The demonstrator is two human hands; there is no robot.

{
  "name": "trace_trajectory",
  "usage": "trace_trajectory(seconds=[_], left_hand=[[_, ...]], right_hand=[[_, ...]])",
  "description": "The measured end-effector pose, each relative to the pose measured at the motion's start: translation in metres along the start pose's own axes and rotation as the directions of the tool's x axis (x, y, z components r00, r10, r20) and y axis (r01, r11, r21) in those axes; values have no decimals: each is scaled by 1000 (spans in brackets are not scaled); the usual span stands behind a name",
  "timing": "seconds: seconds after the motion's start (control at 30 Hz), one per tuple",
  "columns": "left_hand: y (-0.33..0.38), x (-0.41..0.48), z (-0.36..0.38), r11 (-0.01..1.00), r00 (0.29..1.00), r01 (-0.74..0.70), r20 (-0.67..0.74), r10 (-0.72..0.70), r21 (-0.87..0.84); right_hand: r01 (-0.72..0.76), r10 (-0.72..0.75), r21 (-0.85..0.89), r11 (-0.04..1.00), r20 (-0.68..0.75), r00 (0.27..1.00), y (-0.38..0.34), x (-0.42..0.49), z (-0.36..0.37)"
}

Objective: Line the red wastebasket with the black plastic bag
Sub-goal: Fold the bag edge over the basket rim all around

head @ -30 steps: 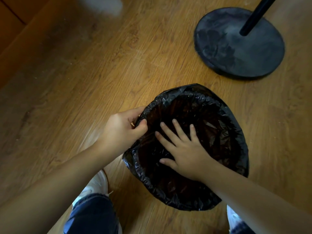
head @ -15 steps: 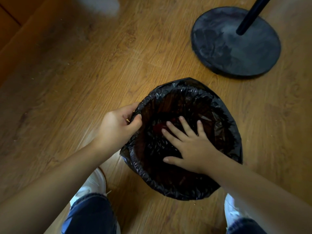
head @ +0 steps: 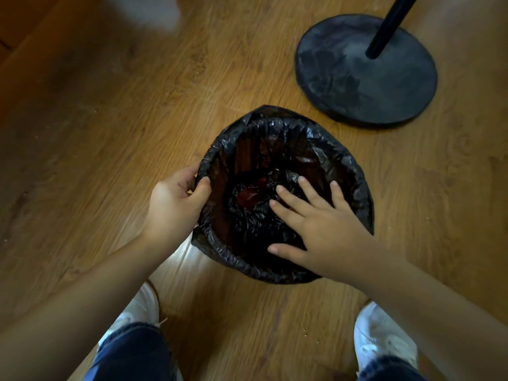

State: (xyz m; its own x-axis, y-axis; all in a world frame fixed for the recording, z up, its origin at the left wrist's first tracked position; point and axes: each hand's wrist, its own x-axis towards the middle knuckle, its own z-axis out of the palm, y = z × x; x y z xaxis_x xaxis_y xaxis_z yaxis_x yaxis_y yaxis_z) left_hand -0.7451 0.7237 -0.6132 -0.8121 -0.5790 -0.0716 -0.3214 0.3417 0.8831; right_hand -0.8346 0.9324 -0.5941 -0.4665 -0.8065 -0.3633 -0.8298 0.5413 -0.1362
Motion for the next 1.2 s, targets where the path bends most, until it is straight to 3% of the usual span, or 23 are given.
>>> trace_trajectory(seconds=[0.17,0.37,0.5,0.73,1.0,1.07,1.1,1.17,1.2], left_hand=[[10,1,8,995,999,40,37,-36,-92],[17,4,9,947,938,316,166,-303,-57],[24,-2,-1,920,868,387,309,-388,68],[33,-3,-14,888,705,381,541,-459,257],[40,2,-23,844,638,245,576,-511,477],[44,3,-24,825,699,195,515,-496,531],[46,4,-23,822,780,131,454,-430,554],[50,2,-16,841,951,-45,282,-130,538],[54,0,-12,860,974,-142,224,33,490]], right_hand=[[-161,162,-55,985,8,987,24,3,-5],[-81,88,62,995,-111,990,26,-10,-14],[-38,78,147,988,-277,958,29,-18,-14],[-64,101,148,987,-264,959,34,-12,-14],[24,40,208,978,-302,952,19,-4,-12],[29,43,216,976,-321,946,17,-2,-12],[31,44,220,975,-328,944,15,-1,-12],[34,46,229,973,-333,942,14,1,-12],[36,44,231,972,-333,942,13,1,-12]])
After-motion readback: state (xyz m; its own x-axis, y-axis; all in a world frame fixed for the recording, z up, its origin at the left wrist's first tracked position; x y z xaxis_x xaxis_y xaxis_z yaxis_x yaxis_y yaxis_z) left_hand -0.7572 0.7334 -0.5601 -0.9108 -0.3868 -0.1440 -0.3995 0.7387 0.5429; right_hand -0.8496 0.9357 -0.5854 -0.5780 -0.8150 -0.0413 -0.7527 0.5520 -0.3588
